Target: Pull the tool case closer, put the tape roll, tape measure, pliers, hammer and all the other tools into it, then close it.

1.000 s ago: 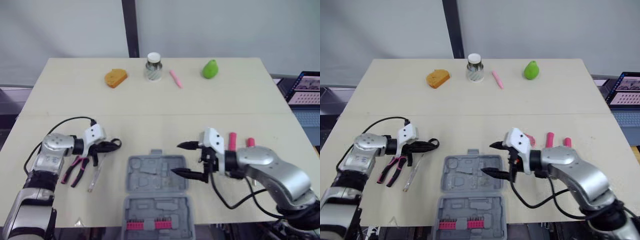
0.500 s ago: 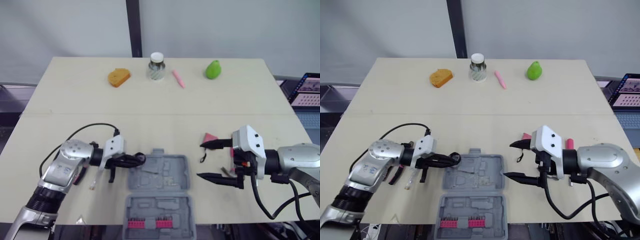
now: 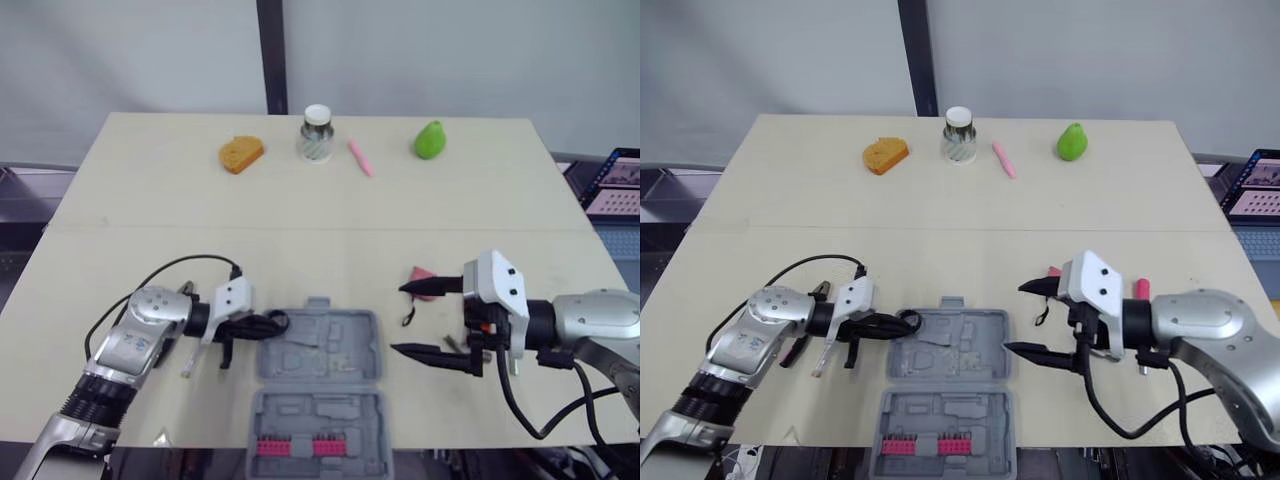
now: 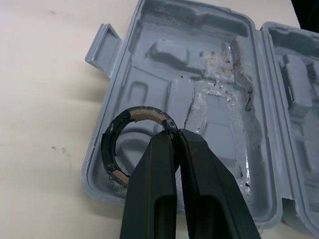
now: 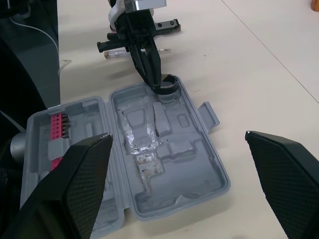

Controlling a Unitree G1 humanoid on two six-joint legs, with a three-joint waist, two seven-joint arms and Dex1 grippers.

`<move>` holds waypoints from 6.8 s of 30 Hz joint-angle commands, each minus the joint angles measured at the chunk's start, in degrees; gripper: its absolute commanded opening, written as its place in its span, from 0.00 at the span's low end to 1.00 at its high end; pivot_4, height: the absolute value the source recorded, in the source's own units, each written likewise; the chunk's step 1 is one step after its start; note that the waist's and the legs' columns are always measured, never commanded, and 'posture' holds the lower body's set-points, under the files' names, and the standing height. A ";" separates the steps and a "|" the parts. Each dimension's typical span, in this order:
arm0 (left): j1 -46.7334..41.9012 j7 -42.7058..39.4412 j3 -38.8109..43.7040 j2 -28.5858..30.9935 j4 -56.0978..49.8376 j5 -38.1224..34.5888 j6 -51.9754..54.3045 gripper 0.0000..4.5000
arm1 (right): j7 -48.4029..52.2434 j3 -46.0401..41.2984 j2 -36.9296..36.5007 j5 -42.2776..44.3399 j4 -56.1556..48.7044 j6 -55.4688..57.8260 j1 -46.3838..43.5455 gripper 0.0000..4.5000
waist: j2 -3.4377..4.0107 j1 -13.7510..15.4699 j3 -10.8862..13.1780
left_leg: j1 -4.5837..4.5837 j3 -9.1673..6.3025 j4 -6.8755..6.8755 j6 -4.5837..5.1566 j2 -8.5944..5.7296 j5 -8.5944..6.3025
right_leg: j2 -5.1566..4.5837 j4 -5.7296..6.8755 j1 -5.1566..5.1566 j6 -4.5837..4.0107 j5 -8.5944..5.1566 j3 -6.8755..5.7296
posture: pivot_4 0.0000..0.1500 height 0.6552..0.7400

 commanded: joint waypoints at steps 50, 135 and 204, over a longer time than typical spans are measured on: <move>0.23 3.99 5.44 -3.07 -3.01 -4.98 4.03 0.23 | -2.37 -0.17 1.08 2.60 -2.08 -1.31 0.23 1.00 | 0.00 0.06 -0.01 | -0.01 -0.04 0.04 0.01 0.00 -0.01 | 0.00 0.00 0.02 0.00 0.00 -0.01 | 1.00 1.00; 5.70 10.16 5.06 -10.35 1.72 -3.63 -4.42 0.28 | -2.57 1.23 1.10 2.46 -0.91 -1.66 -1.12 1.00 | -0.01 0.03 -0.01 | -0.01 -0.06 0.07 0.02 0.00 -0.01 | 0.00 -0.01 0.05 -0.01 0.01 -0.03 | 1.00 1.00; 25.68 13.89 43.74 15.53 14.17 -8.43 -0.25 0.99 | 6.73 -27.88 2.73 -10.94 44.09 -17.87 23.43 1.00 | -0.06 -0.21 0.02 | 0.19 0.35 -0.21 0.01 0.12 -0.11 | 0.03 -0.15 -0.03 -0.04 -0.01 0.09 | 1.00 1.00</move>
